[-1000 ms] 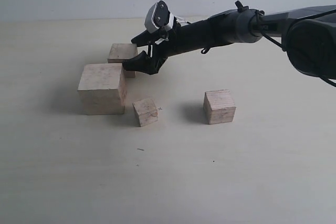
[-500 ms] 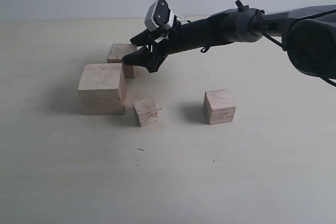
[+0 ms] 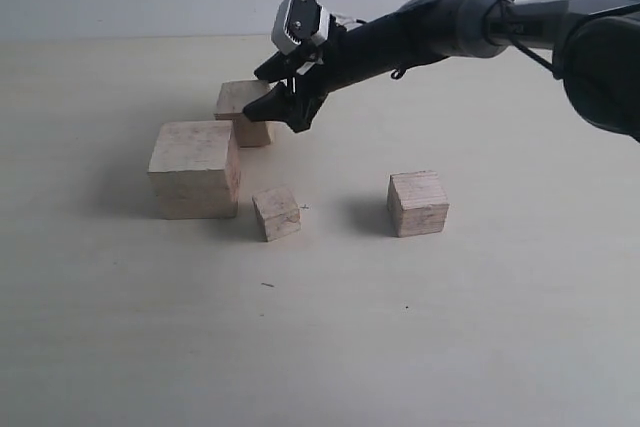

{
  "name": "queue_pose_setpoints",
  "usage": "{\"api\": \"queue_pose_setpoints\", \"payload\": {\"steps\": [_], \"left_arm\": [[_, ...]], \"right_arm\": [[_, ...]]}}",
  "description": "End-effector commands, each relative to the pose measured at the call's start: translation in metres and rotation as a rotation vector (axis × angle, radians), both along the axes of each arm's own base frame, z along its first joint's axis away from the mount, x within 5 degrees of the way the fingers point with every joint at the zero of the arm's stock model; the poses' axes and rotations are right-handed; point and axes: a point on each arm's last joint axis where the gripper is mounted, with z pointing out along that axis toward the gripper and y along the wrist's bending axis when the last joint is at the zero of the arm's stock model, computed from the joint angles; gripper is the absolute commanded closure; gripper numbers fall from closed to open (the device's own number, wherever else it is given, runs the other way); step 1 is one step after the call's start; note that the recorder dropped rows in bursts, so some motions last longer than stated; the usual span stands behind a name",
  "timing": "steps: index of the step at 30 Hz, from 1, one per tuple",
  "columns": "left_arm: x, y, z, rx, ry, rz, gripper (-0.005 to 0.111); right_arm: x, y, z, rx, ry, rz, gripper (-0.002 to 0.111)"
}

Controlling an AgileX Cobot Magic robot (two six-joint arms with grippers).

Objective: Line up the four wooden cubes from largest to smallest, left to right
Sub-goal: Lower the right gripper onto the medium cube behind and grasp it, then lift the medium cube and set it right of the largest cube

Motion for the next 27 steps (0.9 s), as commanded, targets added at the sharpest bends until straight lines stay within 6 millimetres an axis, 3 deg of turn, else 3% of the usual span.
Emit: {"api": "queue_pose_setpoints", "payload": {"steps": [1, 10, 14, 27], "left_arm": [[0.000, 0.000, 0.001, -0.001, -0.017, -0.005, 0.107], [0.000, 0.000, 0.001, -0.001, -0.017, -0.005, 0.107], [0.000, 0.000, 0.001, -0.001, -0.017, -0.005, 0.107], [0.000, 0.000, 0.001, -0.001, -0.017, -0.005, 0.107]], "right_arm": [[0.003, -0.007, 0.032, -0.073, -0.050, -0.037, 0.108], [-0.015, -0.019, 0.070, -0.203, -0.010, 0.069, 0.108], [-0.024, -0.023, 0.078, -0.221, 0.008, 0.110, 0.108], [-0.051, -0.035, 0.031, -0.258, 0.102, 0.209, 0.108]]}}
